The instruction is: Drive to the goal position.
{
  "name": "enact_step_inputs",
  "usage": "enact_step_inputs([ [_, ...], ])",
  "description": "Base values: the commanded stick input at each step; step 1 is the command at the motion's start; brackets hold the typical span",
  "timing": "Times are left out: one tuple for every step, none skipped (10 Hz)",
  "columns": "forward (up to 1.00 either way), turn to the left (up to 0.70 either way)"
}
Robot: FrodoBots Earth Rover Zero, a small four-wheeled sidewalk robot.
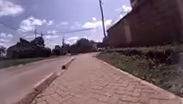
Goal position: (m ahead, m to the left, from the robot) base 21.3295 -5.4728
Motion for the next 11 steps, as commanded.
enact_step_inputs([
  [0.50,0.00],
  [0.50,0.00],
  [0.50,0.00],
  [0.50,0.00],
  [0.50,0.00],
  [0.50,0.00],
  [0.50,0.00],
  [0.50,0.00],
  [0.45,0.00],
  [0.33,0.00],
  [0.00,0.00],
])
